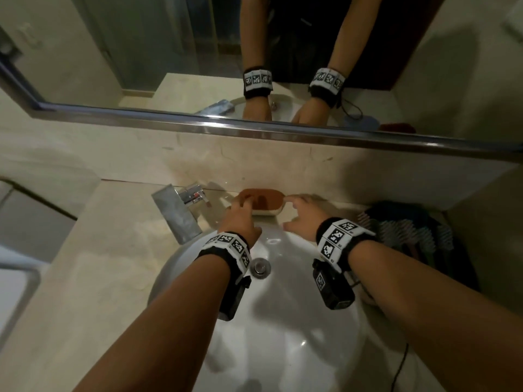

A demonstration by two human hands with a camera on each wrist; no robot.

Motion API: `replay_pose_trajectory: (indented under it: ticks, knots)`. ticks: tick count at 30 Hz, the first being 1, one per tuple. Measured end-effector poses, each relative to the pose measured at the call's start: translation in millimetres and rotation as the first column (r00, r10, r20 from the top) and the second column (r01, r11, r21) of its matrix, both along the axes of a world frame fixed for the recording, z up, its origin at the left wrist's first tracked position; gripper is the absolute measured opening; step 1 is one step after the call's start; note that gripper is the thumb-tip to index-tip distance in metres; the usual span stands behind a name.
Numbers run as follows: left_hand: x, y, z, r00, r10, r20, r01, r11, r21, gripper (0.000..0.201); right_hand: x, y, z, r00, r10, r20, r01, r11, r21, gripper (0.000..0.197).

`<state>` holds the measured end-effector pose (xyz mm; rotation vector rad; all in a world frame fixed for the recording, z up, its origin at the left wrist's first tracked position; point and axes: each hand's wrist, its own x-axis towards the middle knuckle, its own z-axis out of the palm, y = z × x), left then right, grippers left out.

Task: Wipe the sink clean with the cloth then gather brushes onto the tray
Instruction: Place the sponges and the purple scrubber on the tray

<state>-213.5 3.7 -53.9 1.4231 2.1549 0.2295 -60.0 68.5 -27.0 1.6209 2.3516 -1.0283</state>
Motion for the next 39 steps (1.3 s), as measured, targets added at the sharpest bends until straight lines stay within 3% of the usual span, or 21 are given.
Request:
replay_pose_trajectory:
  ticks: [5, 8, 12, 19, 27, 39]
  knots:
    - [-9.8, 17.2, -20.9, 0.997, 0.039, 0.066, -0.038, 0.999, -0.011, 0.084, -20.5, 18.9, -28.3, 0.999, -0.030, 0.040, 0.030, 1.000, -0.005, 0.072]
    - [-15.0, 28.4, -27.9, 0.991, 0.077, 0.111, -0.074, 0.997, -0.032, 0.082, -30.9, 28.8, -36.6, 0.997, -0.064, 0.033, 0.064, 0.998, -0.016, 0.065]
    - [-21.3, 39.6, -35.5, 0.977, 0.112, 0.184, -0.115, 0.993, 0.004, 0.077, -39.1, 36.5, -44.0, 0.996, -0.082, 0.034, 0.084, 0.994, -0.064, 0.070]
    - [-23.4, 45.5, -36.9, 0.985, 0.119, 0.122, -0.124, 0.991, 0.041, 0.067, -40.9, 37.2, -50.2, 0.988, -0.155, 0.005, 0.155, 0.986, -0.065, 0.073]
    - [0.1, 32.0, -8.3, 0.987, 0.056, 0.150, -0.081, 0.983, 0.165, 0.066, -6.7, 27.6, -15.3, 0.991, -0.118, -0.065, 0.119, 0.993, 0.003, 0.080]
    - [71.2, 3.7, 57.1, 0.977, -0.109, 0.183, 0.061, 0.966, 0.251, 0.070, 77.6, -1.3, 45.7, 0.989, -0.144, -0.035, 0.147, 0.983, 0.109, 0.072]
